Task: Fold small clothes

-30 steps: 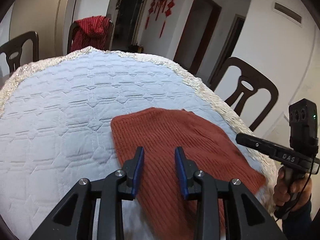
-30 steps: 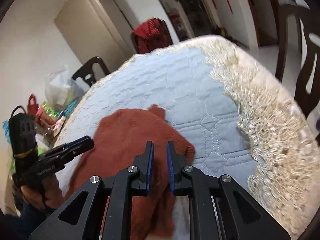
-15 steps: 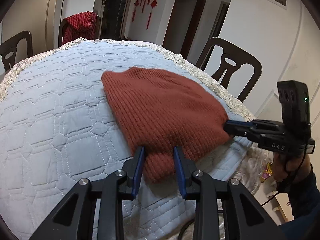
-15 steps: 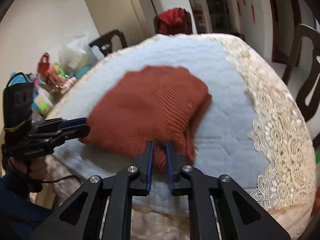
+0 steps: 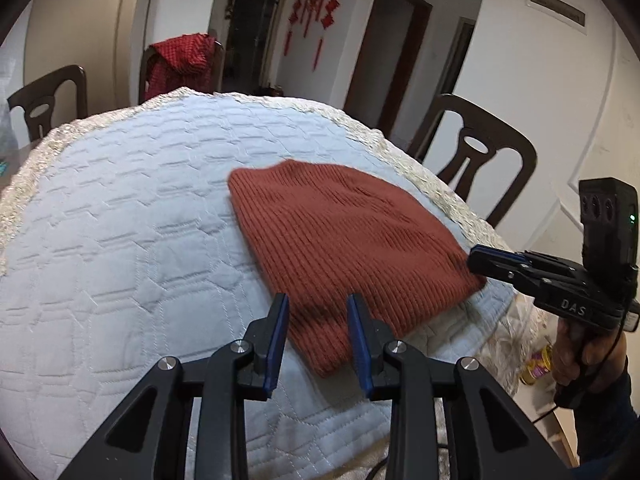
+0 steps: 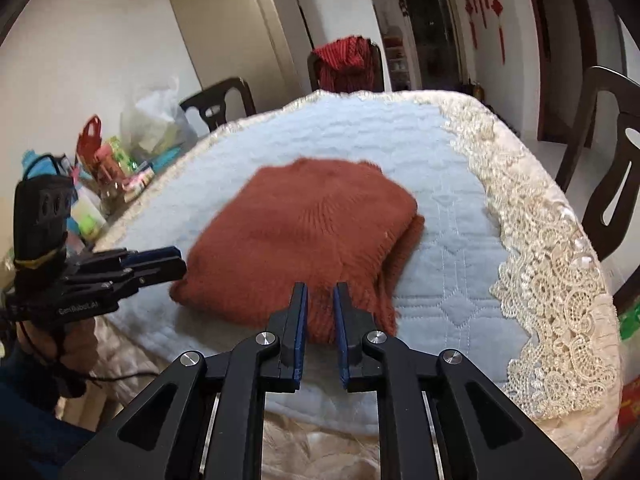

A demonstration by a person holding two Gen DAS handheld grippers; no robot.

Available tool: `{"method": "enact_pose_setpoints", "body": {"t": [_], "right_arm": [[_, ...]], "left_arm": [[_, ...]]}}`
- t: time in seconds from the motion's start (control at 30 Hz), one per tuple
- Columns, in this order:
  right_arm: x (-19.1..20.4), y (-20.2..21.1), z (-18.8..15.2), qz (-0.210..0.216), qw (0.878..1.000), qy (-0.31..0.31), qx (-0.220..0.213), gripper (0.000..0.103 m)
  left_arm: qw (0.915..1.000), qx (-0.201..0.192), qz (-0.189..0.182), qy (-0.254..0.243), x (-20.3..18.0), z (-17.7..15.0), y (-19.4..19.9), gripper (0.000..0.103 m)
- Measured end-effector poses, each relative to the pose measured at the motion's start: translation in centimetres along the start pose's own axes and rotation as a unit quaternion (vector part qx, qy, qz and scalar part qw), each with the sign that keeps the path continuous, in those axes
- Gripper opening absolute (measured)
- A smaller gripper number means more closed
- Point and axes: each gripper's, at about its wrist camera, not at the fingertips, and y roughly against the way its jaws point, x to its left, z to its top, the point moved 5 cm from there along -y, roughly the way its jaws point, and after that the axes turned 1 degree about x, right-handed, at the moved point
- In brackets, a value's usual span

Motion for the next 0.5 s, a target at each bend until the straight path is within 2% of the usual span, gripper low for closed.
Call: {"method": "enact_pose_setpoints", "body": {"t": [0.13, 0.3, 0.5], "right_arm": [[0.0, -0.9, 0.3, -0.001, 1.000, -0.001, 0.000, 0.013], [-0.9, -2.5, 0.1, -0.004, 1.000, -0.018, 0.019, 0.013], [-1.2, -1.7, 0.9, 0.008, 0.999, -0.031, 0.014, 0.013]], "left_arm": [[0.9998, 0.002, 0.015, 0.009, 0.3, 0.4, -0.8, 0.033], [0.9998, 0.007, 0.014, 0.014, 0.4, 0.6, -1.6, 0.033], [0.9998, -0.001, 0.017, 0.013, 0.3, 1.6, -1.5, 0.033]]}}
